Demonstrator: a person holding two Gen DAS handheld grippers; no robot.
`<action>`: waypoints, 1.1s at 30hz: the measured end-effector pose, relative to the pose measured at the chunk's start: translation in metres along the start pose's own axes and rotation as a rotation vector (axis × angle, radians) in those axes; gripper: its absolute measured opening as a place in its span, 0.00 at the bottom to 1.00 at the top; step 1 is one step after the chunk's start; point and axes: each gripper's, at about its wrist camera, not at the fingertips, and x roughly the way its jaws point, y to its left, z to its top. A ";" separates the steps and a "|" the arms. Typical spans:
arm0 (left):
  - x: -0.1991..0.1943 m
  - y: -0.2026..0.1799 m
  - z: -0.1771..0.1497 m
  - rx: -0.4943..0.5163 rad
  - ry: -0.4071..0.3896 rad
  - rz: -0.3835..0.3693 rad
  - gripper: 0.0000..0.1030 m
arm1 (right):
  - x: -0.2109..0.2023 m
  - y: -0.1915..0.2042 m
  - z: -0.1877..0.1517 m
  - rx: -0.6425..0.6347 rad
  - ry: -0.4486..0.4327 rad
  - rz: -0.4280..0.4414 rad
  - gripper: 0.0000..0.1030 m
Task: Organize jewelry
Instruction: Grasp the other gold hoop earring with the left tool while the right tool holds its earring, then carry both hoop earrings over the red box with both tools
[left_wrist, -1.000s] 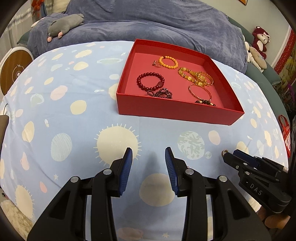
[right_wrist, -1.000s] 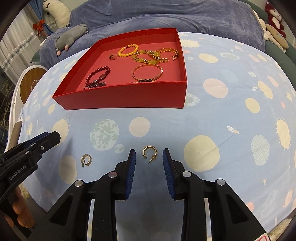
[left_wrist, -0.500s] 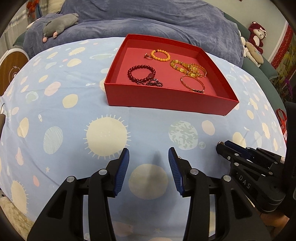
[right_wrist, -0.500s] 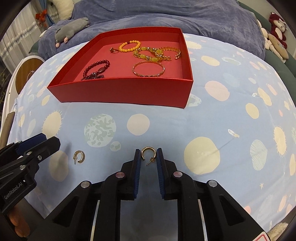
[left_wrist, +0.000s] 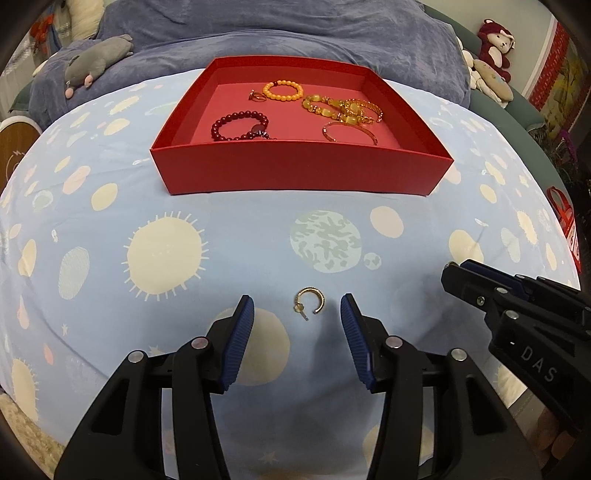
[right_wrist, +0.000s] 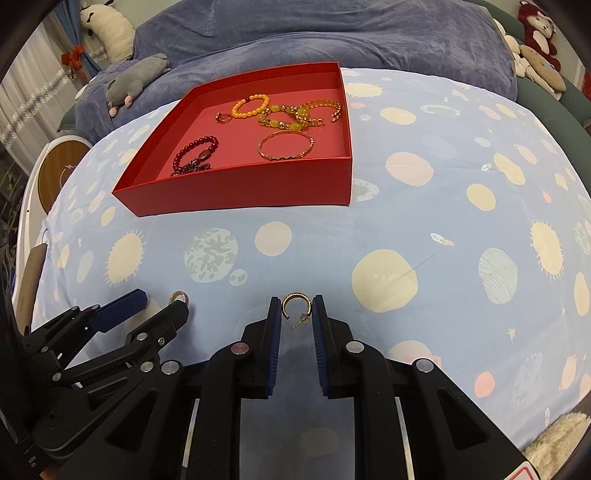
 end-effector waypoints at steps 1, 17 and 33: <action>0.001 -0.001 0.000 0.004 0.002 0.005 0.42 | 0.000 0.000 0.000 0.000 0.001 0.001 0.16; 0.007 -0.004 0.001 0.033 -0.007 0.045 0.16 | -0.001 0.006 -0.001 -0.011 0.003 0.023 0.16; -0.029 0.001 0.026 -0.020 -0.058 0.025 0.16 | -0.033 0.029 0.015 -0.044 -0.066 0.083 0.16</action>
